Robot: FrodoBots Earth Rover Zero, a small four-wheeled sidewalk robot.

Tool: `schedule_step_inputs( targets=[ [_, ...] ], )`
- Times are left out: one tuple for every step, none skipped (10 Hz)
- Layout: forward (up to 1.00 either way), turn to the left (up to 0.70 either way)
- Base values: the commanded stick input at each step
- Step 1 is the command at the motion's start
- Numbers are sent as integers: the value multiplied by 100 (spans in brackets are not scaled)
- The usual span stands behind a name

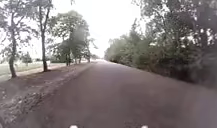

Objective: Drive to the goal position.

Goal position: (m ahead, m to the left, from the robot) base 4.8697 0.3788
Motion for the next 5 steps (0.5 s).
schedule_step_inputs(
  targets=[
    [70, 0],
    [70, 0],
    [70, 0],
    [70, 0],
    [70, 0]
  ],
)
